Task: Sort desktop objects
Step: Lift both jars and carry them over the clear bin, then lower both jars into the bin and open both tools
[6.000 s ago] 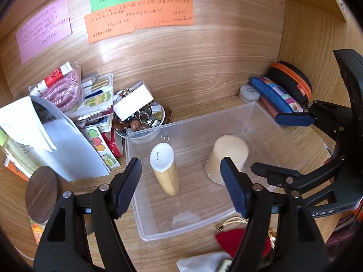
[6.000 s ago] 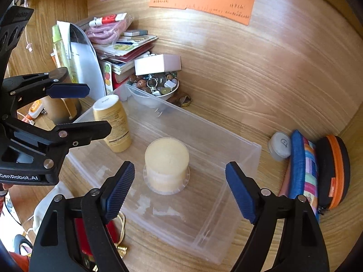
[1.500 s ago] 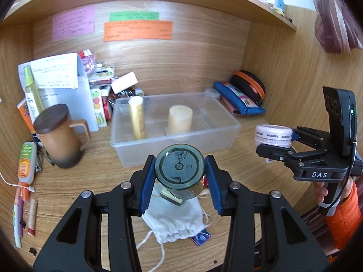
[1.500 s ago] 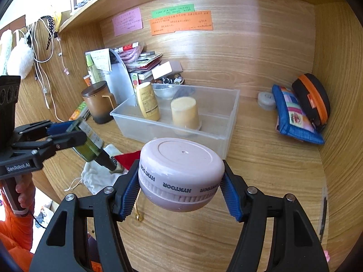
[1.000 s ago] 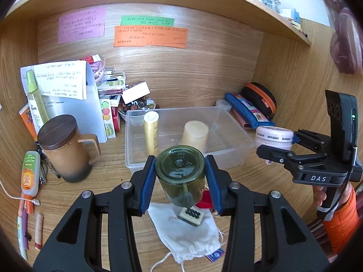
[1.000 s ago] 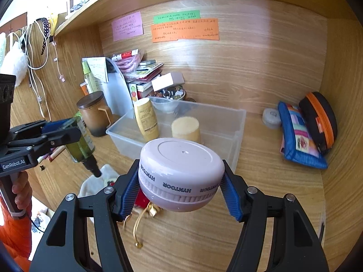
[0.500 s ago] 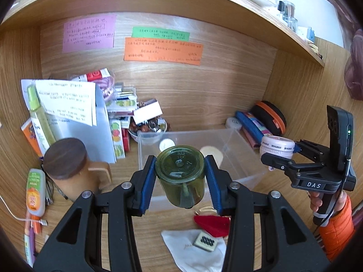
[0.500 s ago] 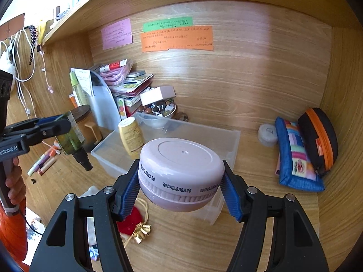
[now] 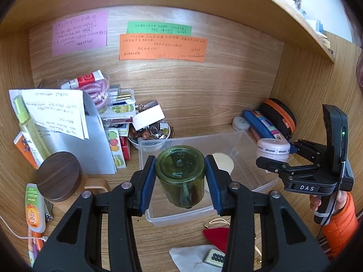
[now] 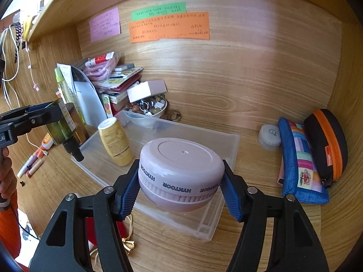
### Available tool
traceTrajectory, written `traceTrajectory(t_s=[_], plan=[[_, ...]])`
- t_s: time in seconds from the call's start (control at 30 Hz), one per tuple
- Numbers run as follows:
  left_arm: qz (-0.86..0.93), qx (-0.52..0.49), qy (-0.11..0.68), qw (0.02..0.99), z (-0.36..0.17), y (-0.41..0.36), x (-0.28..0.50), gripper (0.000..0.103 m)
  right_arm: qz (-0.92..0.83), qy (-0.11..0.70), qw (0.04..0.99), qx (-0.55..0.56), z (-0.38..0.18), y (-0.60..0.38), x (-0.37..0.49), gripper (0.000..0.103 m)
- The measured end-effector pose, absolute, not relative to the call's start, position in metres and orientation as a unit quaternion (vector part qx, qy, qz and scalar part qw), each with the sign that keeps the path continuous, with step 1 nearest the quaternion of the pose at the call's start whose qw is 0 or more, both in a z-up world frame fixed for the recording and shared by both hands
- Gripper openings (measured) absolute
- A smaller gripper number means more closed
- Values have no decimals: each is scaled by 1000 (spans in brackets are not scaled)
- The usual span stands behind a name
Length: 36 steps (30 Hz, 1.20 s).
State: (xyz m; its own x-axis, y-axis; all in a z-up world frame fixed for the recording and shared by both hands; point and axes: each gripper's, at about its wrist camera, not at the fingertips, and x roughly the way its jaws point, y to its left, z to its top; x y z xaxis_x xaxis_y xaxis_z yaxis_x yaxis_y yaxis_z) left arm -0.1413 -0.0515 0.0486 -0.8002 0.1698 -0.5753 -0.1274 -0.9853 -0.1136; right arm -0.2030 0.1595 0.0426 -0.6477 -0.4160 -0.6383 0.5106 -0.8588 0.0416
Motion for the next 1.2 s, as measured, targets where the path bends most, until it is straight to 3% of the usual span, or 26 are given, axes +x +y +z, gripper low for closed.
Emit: traceTrajectory(t_s=[1.2], plan=[[912,-396,-47,94,-15,-53,-182,42,-865,136,256,409,-10,138,-238,62]])
